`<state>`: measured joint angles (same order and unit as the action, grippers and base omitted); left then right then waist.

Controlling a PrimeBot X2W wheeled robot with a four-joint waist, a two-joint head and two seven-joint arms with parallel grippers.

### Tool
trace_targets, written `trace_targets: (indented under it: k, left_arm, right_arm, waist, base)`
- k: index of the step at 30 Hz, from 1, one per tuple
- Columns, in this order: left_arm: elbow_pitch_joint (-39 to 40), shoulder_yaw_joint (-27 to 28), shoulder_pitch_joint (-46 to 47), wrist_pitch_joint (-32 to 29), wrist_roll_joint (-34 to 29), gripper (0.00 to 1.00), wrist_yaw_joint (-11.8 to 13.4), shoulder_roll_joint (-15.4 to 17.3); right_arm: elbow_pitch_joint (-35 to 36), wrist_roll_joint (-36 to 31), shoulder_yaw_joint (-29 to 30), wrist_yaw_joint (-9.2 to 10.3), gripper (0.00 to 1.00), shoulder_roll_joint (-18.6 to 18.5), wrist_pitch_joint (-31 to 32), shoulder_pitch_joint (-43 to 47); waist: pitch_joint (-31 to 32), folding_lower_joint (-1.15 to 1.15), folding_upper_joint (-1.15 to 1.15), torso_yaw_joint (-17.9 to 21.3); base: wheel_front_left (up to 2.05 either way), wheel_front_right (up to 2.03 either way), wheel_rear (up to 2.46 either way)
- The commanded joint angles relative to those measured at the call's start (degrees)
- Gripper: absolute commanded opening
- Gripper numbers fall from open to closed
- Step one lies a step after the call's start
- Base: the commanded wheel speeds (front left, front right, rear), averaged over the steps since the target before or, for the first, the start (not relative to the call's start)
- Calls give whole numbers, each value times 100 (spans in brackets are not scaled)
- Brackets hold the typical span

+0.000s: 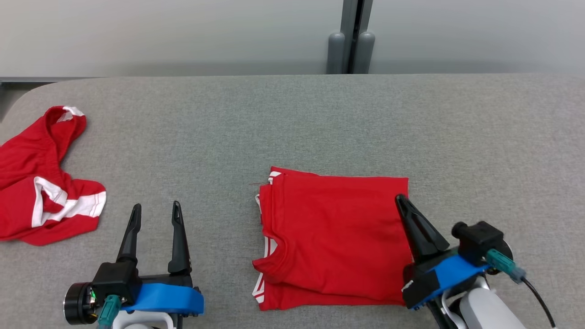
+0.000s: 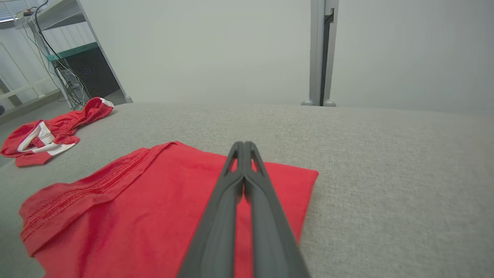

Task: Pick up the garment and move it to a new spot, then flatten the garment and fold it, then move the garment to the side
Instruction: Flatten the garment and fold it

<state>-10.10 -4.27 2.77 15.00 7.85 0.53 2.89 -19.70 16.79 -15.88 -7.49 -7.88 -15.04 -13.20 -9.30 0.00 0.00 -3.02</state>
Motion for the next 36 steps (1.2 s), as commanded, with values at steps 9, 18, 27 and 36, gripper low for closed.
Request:
trace_targets:
  k: [9,18,27,36]
  left_arm:
    - [5,-78,193,25,45,100,40,-3]
    - [-9,-168,302,25,106,100,105,-3]
    - [-10,-184,338,25,123,100,131,-3]
    - [-24,-219,377,25,143,100,143,-3]
  right_arm:
    - [-1287,141,-665,-1,0,171,-18,-862]
    - [-1811,454,-1575,-1,0,410,-18,-1219]
    - [-1573,797,-2457,-2,0,479,-18,-1260]
    - [-1579,1087,-3149,-1,0,481,-18,-1300]
  waist:
    - [-188,0,0,-254]
    - [-343,0,0,-408]
    - [-390,0,0,-427]
    - [-416,0,0,-443]
  base:
    - [0,0,0]
    - [0,0,0]
    - [0,0,0]
    - [0,0,0]
